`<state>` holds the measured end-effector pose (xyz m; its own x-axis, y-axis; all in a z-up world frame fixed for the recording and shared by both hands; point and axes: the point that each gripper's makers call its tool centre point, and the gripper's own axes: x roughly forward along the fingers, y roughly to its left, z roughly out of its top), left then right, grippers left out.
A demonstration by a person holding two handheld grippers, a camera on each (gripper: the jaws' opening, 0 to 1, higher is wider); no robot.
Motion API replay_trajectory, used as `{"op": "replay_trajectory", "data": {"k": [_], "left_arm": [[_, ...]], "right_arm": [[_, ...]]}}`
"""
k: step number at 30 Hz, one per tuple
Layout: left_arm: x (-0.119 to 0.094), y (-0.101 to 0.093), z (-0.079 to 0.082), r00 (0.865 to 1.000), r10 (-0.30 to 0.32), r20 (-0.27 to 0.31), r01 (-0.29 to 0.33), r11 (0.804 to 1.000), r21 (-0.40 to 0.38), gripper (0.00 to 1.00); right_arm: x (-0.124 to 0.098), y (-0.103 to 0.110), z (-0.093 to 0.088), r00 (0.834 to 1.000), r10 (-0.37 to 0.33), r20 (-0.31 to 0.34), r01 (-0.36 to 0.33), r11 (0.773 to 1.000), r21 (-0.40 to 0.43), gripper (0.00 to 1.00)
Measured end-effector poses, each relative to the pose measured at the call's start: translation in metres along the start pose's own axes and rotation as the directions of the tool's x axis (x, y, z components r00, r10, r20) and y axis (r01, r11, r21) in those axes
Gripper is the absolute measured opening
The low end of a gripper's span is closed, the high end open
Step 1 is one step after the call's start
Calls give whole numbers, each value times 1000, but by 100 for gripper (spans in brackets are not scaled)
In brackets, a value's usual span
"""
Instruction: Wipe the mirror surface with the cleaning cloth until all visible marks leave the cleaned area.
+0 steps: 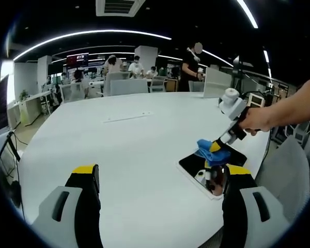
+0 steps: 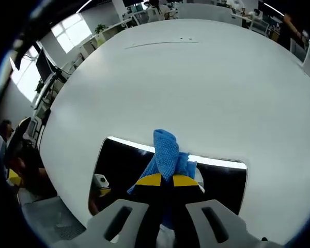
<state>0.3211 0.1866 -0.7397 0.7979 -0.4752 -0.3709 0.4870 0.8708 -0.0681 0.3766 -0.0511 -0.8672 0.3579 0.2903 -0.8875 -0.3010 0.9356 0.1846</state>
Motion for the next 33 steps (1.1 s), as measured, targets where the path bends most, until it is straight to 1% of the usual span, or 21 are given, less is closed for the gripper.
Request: {"op": "replay_trajectory", "data": {"k": [3, 11, 14, 17, 20, 23, 28, 33], "left_arm": [[0, 0, 0, 1000, 1, 0, -1, 1000, -1, 99], [0, -2, 0, 1000, 1, -3, -1, 1000, 4, 99], [1, -1, 0, 1000, 6, 1, -6, 1000, -7, 99], [3, -3, 0, 1000, 0, -1, 0, 1000, 2, 99], [4, -4, 4, 1000, 2, 11, -2, 1000, 3, 99], [6, -4, 1, 1000, -1, 8, 1, 1000, 2, 99], [6, -8, 5, 1000, -10, 16, 10, 1000, 9, 99], [7, -6, 4, 1000, -9, 13, 9, 1000, 7, 99]], "right_arm": [[-1, 0, -2, 1000, 3, 1, -3, 1000, 5, 0], [-7, 2, -17, 1000, 19, 2, -19, 999, 29, 0], [-10, 4, -23, 1000, 21, 4, -21, 999, 28, 0], [-12, 5, -29, 1000, 26, 4, -26, 999, 32, 0], [-15, 8, -36, 1000, 30, 5, -31, 999, 35, 0], [-17, 9, -41, 999, 33, 5, -33, 999, 35, 0], [-20, 11, -48, 999, 38, 1, -38, 998, 43, 0], [-23, 13, -54, 999, 41, 2, -41, 998, 42, 0]]}}
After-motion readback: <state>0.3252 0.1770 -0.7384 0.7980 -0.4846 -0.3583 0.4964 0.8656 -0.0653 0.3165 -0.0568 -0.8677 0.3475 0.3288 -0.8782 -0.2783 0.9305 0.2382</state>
